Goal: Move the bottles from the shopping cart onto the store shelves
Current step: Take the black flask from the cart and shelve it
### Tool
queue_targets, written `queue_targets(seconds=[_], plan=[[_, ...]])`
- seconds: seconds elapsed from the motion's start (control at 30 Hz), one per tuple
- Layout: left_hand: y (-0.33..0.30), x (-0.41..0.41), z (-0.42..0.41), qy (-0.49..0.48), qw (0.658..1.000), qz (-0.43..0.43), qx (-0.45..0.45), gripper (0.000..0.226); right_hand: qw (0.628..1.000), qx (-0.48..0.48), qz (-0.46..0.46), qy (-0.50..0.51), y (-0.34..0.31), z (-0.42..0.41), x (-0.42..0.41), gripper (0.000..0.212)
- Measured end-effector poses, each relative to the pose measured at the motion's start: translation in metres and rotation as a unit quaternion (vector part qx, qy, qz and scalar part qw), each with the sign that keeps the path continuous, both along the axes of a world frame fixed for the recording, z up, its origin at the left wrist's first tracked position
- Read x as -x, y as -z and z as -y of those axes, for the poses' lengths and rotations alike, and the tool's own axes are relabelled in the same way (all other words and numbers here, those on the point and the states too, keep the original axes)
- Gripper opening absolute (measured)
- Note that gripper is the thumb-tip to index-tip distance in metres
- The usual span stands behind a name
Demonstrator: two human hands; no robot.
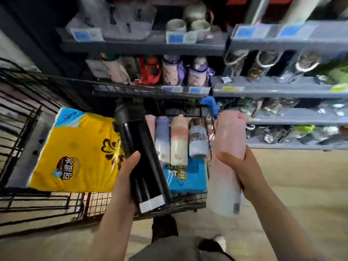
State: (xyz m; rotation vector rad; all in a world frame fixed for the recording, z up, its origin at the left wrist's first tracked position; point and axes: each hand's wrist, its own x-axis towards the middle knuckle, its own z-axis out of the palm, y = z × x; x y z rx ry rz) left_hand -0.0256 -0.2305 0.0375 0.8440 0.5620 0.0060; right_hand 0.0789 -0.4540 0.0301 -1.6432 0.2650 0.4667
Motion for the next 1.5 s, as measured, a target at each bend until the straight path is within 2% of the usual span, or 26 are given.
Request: queue_targets(seconds=[0.07,0.17,0.2,0.37,0.57,0.77,0.87,0.97,1.07,1.2,1.23,1.3,1.4,1.5], plan=[[-0.003,-0.002,0.048,0.043,0.999,-0.011,0.014,0.077,0.999,-0.004,0.000,0.036,-0.004,0.059,0.016,0.076],[-0.006,-0.006,0.116,0.085,0.995,-0.037,0.038,0.100,0.995,-0.004,-0.011,0.102,-0.008,0.144,0.036,0.082],[-0.007,-0.008,0.135,0.103,0.993,-0.040,0.045,0.102,0.992,0.001,-0.014,0.129,-0.009,0.170,0.043,0.083],[-0.016,-0.024,0.225,0.204,0.978,-0.032,0.032,0.100,0.973,-0.006,-0.010,0.232,-0.019,0.269,0.059,0.072],[-0.035,-0.064,0.271,0.260,0.965,0.020,0.038,0.090,0.950,-0.056,0.039,0.305,-0.033,0.321,0.036,0.054],[-0.039,-0.140,0.293,0.240,0.969,0.044,0.027,0.086,0.952,-0.079,0.068,0.286,-0.046,0.340,-0.033,0.049],[-0.027,-0.181,0.306,0.243,0.968,0.048,0.041,0.094,0.956,-0.062,0.088,0.271,-0.051,0.349,-0.080,0.065],[-0.016,-0.243,0.317,0.262,0.963,0.050,0.030,0.097,0.960,-0.049,0.091,0.262,-0.055,0.360,-0.149,0.068],[-0.016,-0.295,0.321,0.255,0.965,0.053,0.029,0.099,0.965,-0.042,0.091,0.242,-0.061,0.361,-0.220,0.083],[-0.032,-0.337,0.322,0.219,0.974,0.058,-0.029,0.061,0.967,-0.091,0.109,0.214,-0.073,0.352,-0.292,0.079],[-0.035,-0.344,0.322,0.209,0.975,0.066,-0.043,0.059,0.966,-0.101,0.107,0.213,-0.075,0.351,-0.307,0.079],[-0.042,-0.356,0.320,0.174,0.979,0.071,-0.075,0.066,0.963,-0.136,0.098,0.212,-0.080,0.351,-0.332,0.068],[-0.050,-0.365,0.320,0.114,0.987,0.041,-0.109,0.104,0.951,-0.218,0.085,0.201,-0.086,0.350,-0.370,0.056],[-0.050,-0.356,0.332,0.050,0.993,0.018,-0.106,0.119,0.938,-0.288,0.092,0.171,-0.092,0.349,-0.410,0.033]])
